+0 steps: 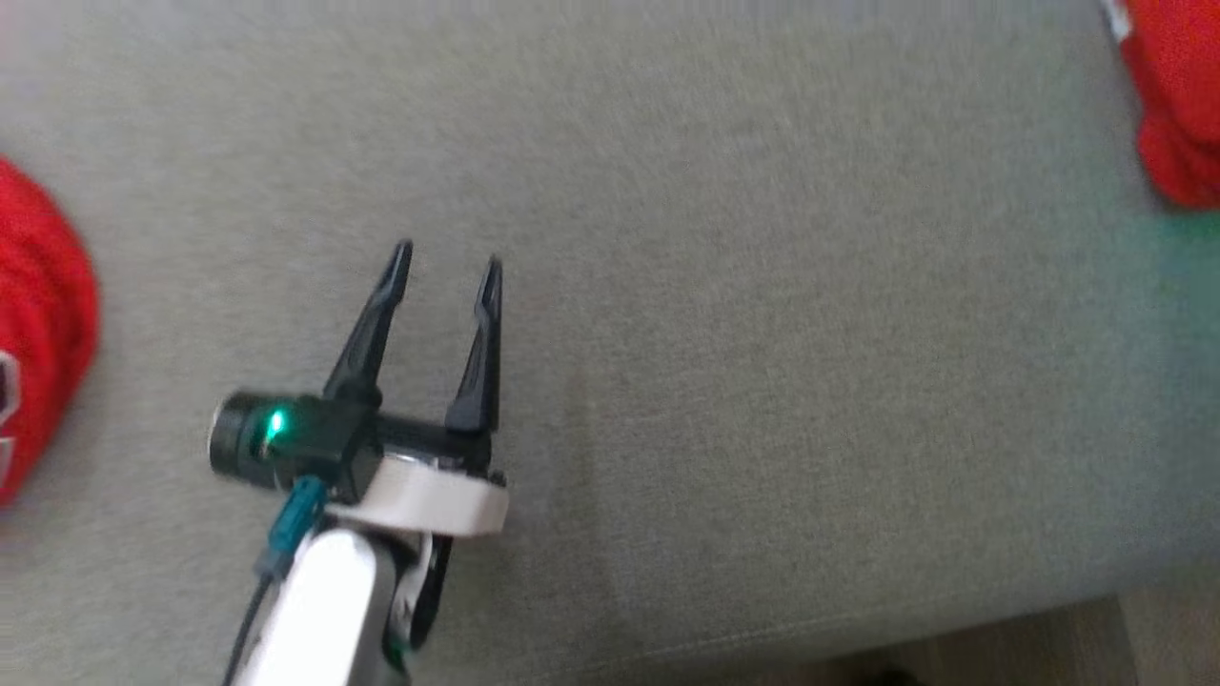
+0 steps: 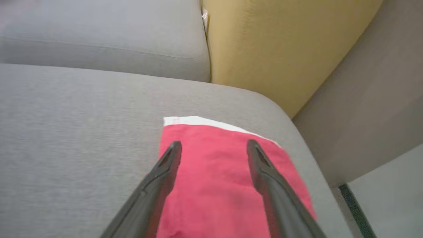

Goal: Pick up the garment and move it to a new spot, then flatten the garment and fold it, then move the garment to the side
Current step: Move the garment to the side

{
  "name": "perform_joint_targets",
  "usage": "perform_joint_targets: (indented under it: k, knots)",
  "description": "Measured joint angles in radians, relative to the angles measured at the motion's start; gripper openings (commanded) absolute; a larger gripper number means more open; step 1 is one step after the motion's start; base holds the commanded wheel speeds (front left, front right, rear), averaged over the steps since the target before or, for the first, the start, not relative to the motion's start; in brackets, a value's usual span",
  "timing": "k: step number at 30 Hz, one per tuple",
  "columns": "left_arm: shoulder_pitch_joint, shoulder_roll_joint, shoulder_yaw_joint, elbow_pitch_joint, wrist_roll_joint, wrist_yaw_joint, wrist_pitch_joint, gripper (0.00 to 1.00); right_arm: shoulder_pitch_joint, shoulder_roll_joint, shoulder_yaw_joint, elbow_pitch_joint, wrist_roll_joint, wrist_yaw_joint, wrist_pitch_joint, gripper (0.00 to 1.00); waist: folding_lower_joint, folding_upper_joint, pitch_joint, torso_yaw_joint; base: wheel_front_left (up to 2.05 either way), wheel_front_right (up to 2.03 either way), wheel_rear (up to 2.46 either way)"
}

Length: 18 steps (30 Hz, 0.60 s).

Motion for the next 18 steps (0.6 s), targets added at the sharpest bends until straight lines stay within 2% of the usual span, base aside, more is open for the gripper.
perform_joint_targets:
  k: [8,10,11,15,18]
  knots:
    - [0.188,0.000,0.021,0.014,-0.028,0.028,0.000,1.00,0.287,0.116,0.046,-0.077,0.081,0.000,-0.102,1.00,-0.0001,0.0000,-0.192,0.057,0.00,0.00,0.00]
    - [0.230,0.001,0.041,0.016,-0.049,0.033,0.000,1.00,0.336,0.154,0.053,-0.099,0.082,0.000,-0.129,1.00,-0.0001,0.0000,-0.242,0.072,0.00,0.00,0.00]
    - [0.260,0.001,0.061,0.016,-0.070,0.034,0.000,1.00,0.377,0.195,0.053,-0.125,0.081,0.000,-0.151,1.00,-0.0001,0.0000,-0.290,0.086,0.00,0.00,0.00]
    - [0.292,0.002,0.095,0.017,-0.077,0.038,0.000,1.00,0.464,0.276,0.014,-0.176,0.047,0.000,-0.168,1.00,-0.0002,0.0001,-0.376,0.112,0.00,0.00,0.00]
    - [0.322,0.002,0.123,0.012,-0.077,0.039,0.000,1.00,0.553,0.337,-0.048,-0.273,-0.015,0.000,-0.168,1.00,-0.0002,0.0001,-0.429,0.128,0.00,0.00,0.00]
